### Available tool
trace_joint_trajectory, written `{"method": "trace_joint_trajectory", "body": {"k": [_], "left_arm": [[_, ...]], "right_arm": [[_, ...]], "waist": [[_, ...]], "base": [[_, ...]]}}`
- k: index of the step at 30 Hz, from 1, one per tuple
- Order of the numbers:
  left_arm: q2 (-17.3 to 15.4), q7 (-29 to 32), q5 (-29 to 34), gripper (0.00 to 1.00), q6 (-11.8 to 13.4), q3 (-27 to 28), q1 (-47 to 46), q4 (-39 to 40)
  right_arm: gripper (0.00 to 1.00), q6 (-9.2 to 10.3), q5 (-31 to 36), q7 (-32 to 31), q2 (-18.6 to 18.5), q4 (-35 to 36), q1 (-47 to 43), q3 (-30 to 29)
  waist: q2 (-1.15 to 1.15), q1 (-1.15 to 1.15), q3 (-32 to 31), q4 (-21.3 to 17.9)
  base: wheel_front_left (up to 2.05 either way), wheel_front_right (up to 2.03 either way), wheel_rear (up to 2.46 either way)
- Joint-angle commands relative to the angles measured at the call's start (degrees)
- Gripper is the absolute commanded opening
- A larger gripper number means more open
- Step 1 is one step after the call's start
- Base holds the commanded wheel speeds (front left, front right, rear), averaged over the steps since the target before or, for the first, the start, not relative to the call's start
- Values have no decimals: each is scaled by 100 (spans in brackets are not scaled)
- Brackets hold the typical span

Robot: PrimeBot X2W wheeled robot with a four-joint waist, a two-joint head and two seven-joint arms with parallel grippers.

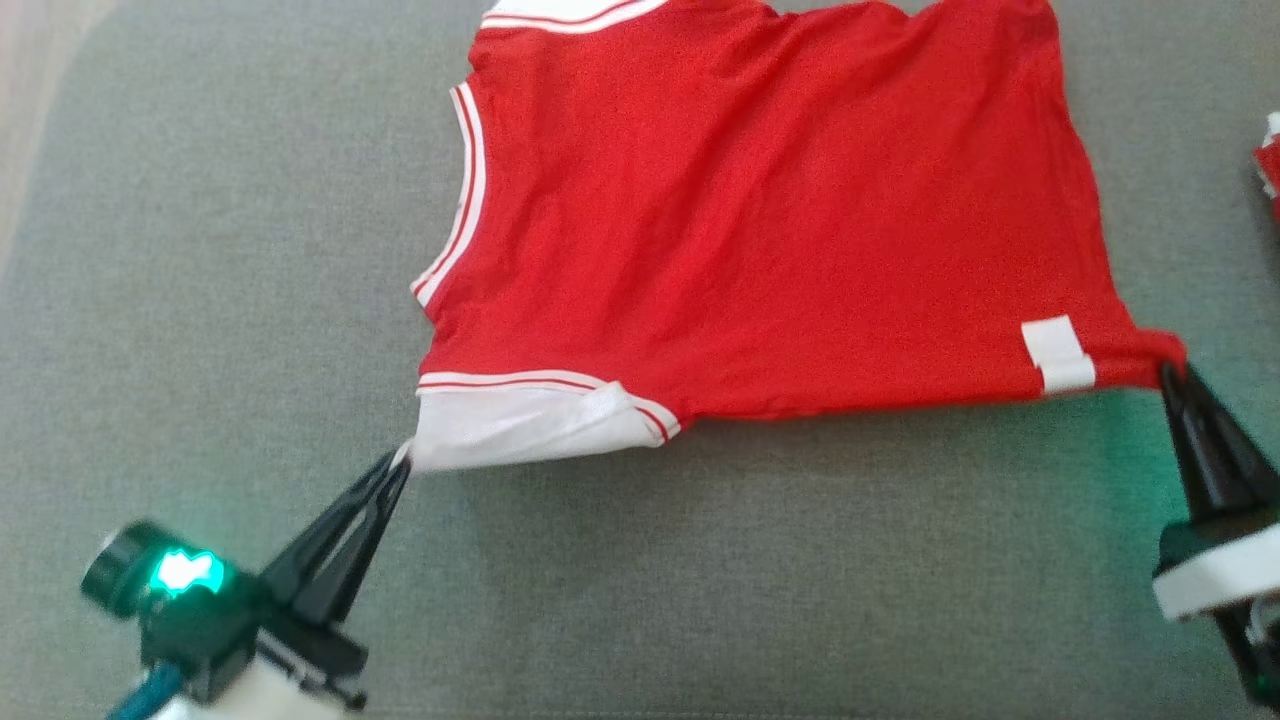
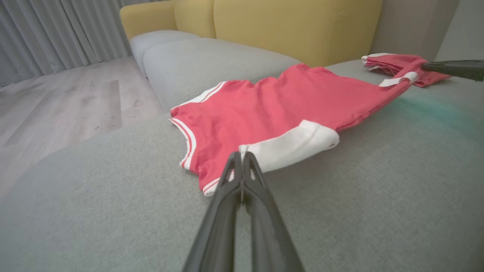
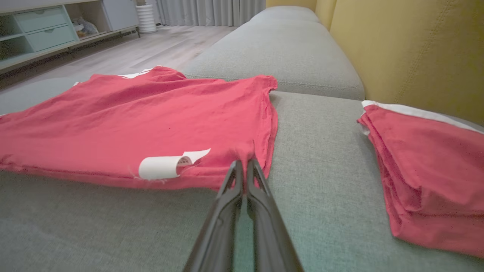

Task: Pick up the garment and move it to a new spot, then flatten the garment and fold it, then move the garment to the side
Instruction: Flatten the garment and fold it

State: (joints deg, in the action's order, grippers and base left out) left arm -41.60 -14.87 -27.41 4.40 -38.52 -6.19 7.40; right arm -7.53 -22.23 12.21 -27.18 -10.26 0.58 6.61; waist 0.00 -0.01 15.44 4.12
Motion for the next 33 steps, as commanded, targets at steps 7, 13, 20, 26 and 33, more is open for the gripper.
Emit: {"method": "trace_joint_trajectory", "body": {"k": [7, 13, 20, 26, 33], "left_arm": [[181, -3, 220, 0, -632, 285, -1754, -597], [511, 6, 430, 0, -972, 256, -3221, -1534], [744, -7, 669, 0, -1115, 144, -4342, -2433], [975, -11, 759, 100, -981, 355, -4401, -2805], [1369, -12, 391, 100, -748, 611, -3233, -2819]], "right_arm": [[0, 4, 174, -316, -35, 104, 903, -182], [0, 4, 220, -403, -24, -288, 1800, -99], [0, 4, 258, -271, 47, -831, 2591, 100], [100, 4, 178, -1, 233, -1154, 2794, 170], [100, 4, 121, 240, 479, -1370, 2440, 29]], "waist": [[0, 1, 490, 17], [0, 1, 911, -57], [0, 1, 1214, -181], [0, 1, 1205, -229], [0, 1, 950, -203]], "base": [[0, 0, 0], [0, 0, 0], [0, 0, 0], [0, 0, 0], [0, 0, 0]]}}
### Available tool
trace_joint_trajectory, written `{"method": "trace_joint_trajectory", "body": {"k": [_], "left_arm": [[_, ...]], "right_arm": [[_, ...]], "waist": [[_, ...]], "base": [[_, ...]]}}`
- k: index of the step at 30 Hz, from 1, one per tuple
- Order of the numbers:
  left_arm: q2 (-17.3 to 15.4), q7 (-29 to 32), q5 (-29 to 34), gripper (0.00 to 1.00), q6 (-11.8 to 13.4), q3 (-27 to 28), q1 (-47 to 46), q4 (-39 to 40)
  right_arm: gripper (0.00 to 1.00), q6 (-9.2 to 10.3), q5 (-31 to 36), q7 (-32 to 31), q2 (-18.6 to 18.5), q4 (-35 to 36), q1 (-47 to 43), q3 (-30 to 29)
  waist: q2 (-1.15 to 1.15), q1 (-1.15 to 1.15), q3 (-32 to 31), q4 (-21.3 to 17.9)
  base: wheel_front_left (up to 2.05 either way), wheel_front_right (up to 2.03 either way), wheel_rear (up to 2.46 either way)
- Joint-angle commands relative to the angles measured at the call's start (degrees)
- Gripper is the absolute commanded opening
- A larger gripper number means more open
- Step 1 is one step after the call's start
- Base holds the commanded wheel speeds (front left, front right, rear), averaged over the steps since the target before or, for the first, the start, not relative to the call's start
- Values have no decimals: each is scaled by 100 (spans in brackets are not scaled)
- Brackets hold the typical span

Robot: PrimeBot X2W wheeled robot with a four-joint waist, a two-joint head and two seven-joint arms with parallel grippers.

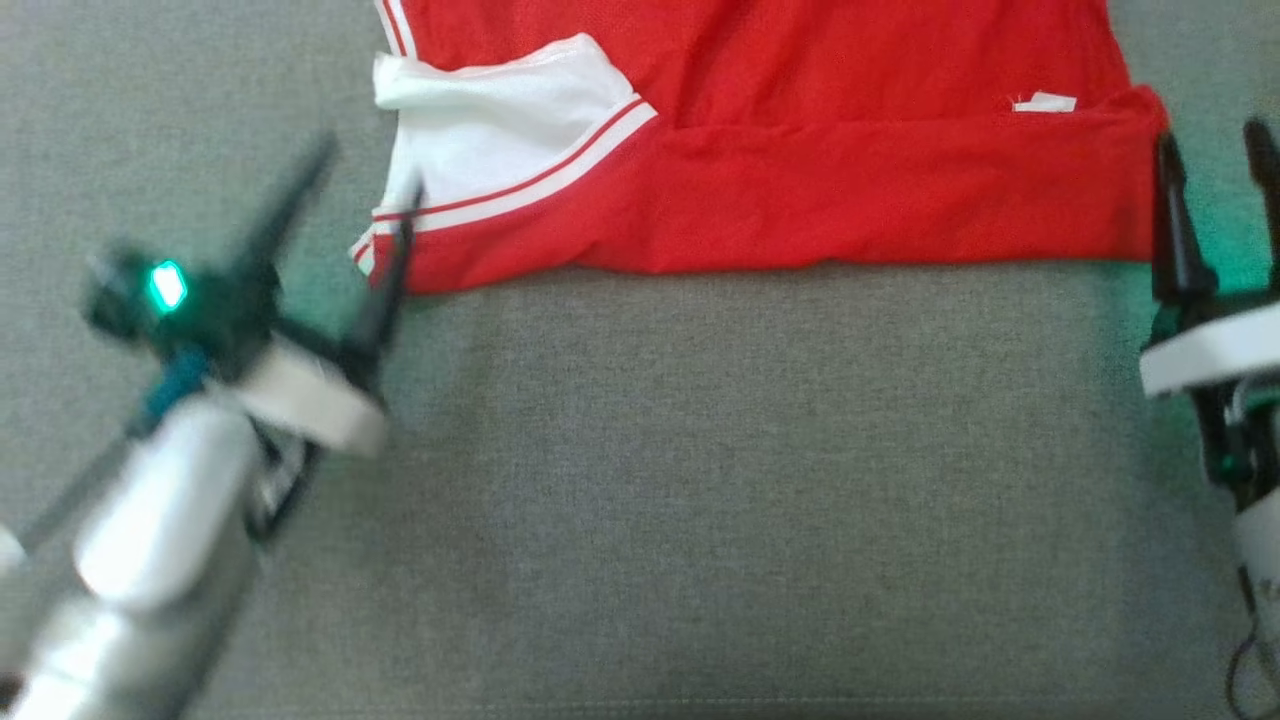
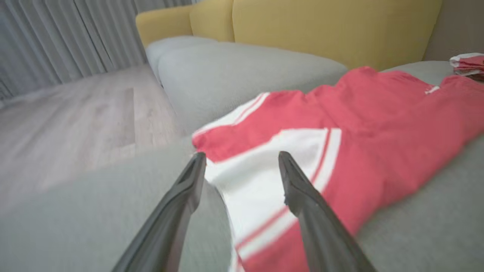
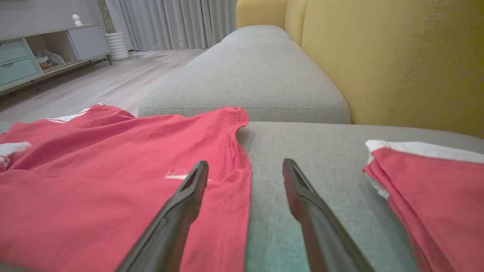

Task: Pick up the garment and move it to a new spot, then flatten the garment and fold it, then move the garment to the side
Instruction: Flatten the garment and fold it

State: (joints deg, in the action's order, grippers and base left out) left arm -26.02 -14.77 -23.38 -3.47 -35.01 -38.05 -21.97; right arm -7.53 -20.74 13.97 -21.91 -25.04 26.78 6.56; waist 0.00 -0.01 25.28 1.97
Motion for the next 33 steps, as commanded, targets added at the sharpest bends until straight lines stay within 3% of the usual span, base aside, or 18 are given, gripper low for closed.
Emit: {"method": "trace_joint_trajectory", "body": {"k": [1, 6, 10, 18, 25, 33], "left_arm": [[-126, -22, -111, 100, 52, 287, 147, 118], [110, 78, -565, 100, 98, 318, 855, 32], [208, 316, -847, 100, 308, 450, 1048, -150], [376, 212, -1237, 100, -64, 531, 921, -24], [378, 333, -1276, 100, 343, 704, 832, -299], [410, 730, -1324, 100, 273, 541, 710, -519]], "right_arm": [[100, 4, -38, 76, -15, 96, -241, 8], [100, 4, -51, 98, 120, 81, -404, -64], [100, 4, -24, 101, 206, 148, -419, -51], [100, 4, -40, 102, 222, 106, -374, -12], [100, 4, -48, 102, 278, 87, -393, 36], [100, 4, -71, 102, 293, 96, -409, 53]], "waist": [[0, 1, -61, 18], [0, 1, -129, 12], [0, 1, -92, -31], [0, 1, -57, -50], [0, 1, -102, -87], [0, 1, -41, -123]], "base": [[0, 0, 0], [0, 0, 0], [0, 0, 0], [0, 0, 0], [0, 0, 0], [0, 0, 0]]}}
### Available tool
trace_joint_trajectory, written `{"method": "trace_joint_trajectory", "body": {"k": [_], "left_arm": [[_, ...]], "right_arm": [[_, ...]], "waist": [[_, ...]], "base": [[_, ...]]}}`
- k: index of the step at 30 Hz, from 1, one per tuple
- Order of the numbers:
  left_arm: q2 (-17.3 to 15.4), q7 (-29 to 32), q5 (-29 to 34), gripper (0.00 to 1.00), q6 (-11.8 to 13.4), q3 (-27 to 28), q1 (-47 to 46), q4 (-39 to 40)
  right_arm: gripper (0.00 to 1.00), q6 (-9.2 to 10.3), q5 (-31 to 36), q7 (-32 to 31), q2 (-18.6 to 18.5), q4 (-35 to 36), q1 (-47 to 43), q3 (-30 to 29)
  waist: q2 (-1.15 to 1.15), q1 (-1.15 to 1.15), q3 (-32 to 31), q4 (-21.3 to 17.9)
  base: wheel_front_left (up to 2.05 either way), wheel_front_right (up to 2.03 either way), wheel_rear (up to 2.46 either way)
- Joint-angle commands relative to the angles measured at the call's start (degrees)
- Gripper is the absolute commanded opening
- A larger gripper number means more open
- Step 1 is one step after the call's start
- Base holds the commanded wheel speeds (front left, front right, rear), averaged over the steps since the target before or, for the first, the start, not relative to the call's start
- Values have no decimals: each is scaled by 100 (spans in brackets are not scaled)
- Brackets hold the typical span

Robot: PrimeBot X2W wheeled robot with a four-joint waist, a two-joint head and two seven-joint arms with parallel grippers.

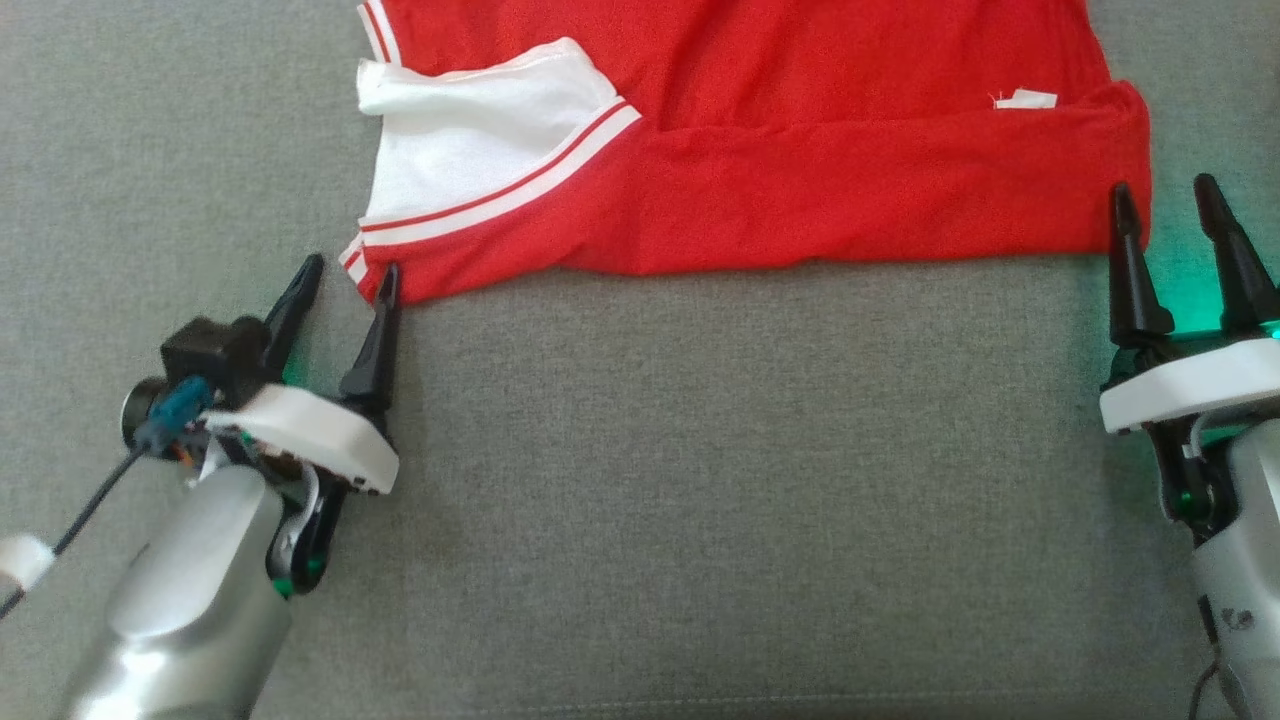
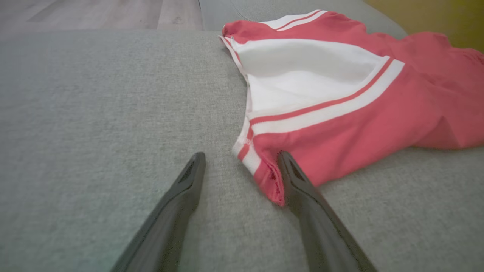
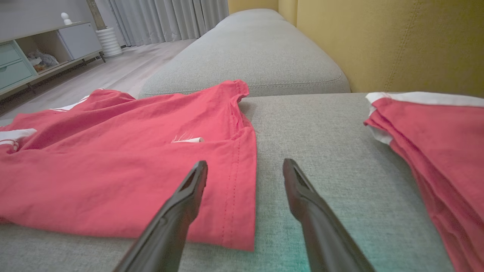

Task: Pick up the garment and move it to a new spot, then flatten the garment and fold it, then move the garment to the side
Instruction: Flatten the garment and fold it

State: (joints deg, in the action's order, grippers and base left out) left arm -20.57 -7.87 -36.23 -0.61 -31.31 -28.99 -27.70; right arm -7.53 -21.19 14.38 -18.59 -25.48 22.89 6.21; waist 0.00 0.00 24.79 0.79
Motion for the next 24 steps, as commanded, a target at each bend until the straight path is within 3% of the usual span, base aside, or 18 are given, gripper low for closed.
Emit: {"method": "trace_joint_trajectory", "body": {"k": [1, 2, 5, 6, 15, 16, 18, 24], "left_arm": [[-146, 109, -33, 100, -62, 122, -213, 33], [-159, 178, -36, 97, -117, 75, -220, 14], [-174, 375, -117, 15, -287, -38, -185, 38], [-194, 415, -133, 0, -323, -68, -162, 63], [-411, 321, -136, 0, -302, -44, -4, 412], [-433, 329, -137, 0, -303, -43, -5, 440], [-468, 337, -123, 0, -293, -48, -16, 492], [-545, 315, -31, 0, -318, -143, -18, 576]], "right_arm": [[100, 4, -28, 62, -38, 137, -14, 95], [100, 4, -30, 62, -36, 130, -10, 97], [100, 4, -41, 62, -23, 81, -11, 79], [100, 4, -54, 62, -16, 40, -17, 82], [100, 4, -291, -80, 70, -1036, 331, 225], [85, 4, -357, -155, 76, -1152, 384, 309], [0, 4, -526, -286, 62, -1274, 468, 551], [0, 4, -992, -337, -298, -1382, 433, 981]], "waist": [[0, 0, 11, -11], [0, 0, 9, -16], [0, 0, -30, -25], [0, 0, -51, -26], [0, 0, -168, 70], [0, 0, -169, 86], [0, 0, -173, 118], [0, 0, -328, 203]], "base": [[0, 0, 0], [0, 0, 0], [0, 0, 0], [0, 0, 0], [0, 0, 0], [0, 0, 0], [0, 0, 0], [0, 0, 0]]}}
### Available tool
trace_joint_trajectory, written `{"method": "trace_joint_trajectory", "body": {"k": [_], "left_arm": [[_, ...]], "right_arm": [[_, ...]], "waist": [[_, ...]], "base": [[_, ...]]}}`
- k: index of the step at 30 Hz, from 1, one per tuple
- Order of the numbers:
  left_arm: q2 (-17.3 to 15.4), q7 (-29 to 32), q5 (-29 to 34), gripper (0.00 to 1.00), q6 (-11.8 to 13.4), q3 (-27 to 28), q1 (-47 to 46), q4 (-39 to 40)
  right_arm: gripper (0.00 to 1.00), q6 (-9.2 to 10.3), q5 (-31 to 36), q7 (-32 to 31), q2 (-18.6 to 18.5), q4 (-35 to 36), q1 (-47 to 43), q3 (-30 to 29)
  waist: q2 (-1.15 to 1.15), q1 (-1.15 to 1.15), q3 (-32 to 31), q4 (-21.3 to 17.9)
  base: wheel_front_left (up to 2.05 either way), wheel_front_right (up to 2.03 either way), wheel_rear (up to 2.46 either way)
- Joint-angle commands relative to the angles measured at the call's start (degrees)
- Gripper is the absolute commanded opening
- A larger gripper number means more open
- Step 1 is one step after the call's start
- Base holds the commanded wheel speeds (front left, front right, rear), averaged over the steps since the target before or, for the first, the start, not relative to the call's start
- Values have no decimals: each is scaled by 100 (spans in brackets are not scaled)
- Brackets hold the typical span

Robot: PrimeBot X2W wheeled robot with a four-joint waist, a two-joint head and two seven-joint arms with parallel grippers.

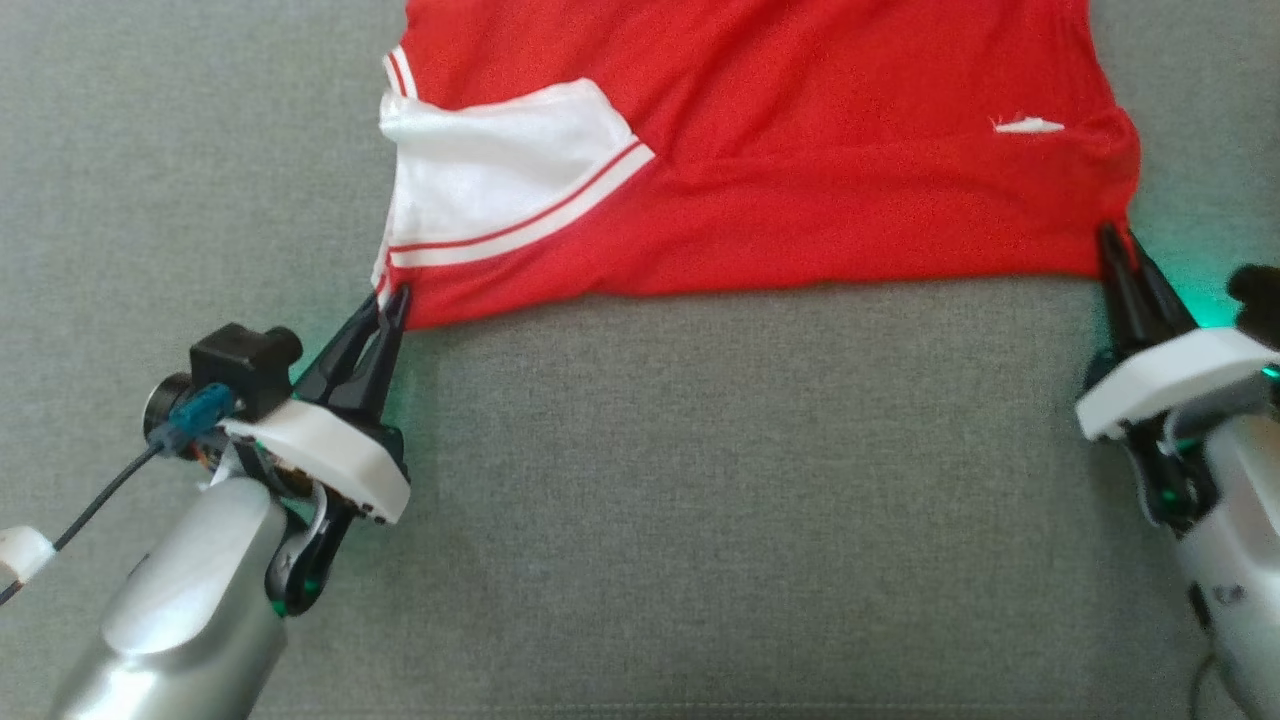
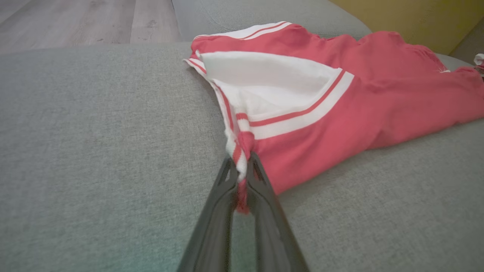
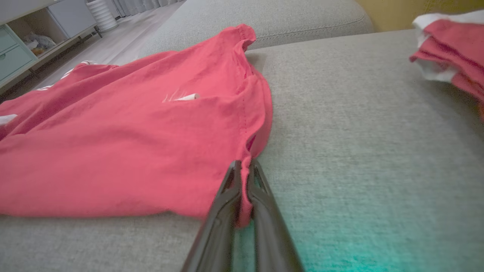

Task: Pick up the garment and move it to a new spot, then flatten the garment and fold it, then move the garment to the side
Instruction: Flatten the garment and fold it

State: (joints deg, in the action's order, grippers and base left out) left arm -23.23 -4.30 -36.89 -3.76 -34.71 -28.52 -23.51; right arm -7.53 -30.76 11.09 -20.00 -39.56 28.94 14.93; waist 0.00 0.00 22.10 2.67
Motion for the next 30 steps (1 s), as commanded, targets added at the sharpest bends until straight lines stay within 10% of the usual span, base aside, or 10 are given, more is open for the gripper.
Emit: {"method": "trace_joint_trajectory", "body": {"k": [1, 14, 23, 24, 25, 26, 27, 30], "left_arm": [[-296, -44, 39, 0, -13, 181, -47, 167], [-788, 421, -265, 0, -32, -142, 1232, 1051], [-1036, 574, -405, 0, 203, -299, 2149, 1784], [-1049, 592, -427, 0, 225, -302, 2203, 1849], [-1059, 611, -440, 0, 248, -304, 2234, 1903], [-1063, 640, -446, 24, 273, -307, 2239, 1944], [-1076, 672, -419, 100, 300, -311, 2210, 1979], [-1123, 748, -320, 100, 292, -283, 1937, 2119]], "right_arm": [[0, 4, -91, 8, -245, 26, -212, 143], [0, 4, -545, -271, -1211, 1164, -1741, 204], [0, 4, -444, -599, -1144, 2065, -3253, -629], [16, 4, -455, -659, -1085, 2183, -3390, -725], [80, 4, -467, -715, -1021, 2294, -3503, -819], [100, 4, -469, -760, -962, 2394, -3586, -914], [100, 4, -442, -800, -918, 2497, -3642, -985], [100, 4, -329, -884, -827, 2816, -3682, -1166]], "waist": [[0, 0, -115, 21], [0, 0, -813, -89], [0, 0, -917, -43], [0, 0, -922, -39], [0, 0, -923, -35], [0, 0, -918, -33], [0, 0, -908, -36], [0, 0, -821, -53]], "base": [[0, 0, 0], [0, 0, 0], [0, 0, 0], [0, 0, 0], [0, 0, 0], [0, 0, 0], [0, 0, 0], [0, 0, 0]]}}
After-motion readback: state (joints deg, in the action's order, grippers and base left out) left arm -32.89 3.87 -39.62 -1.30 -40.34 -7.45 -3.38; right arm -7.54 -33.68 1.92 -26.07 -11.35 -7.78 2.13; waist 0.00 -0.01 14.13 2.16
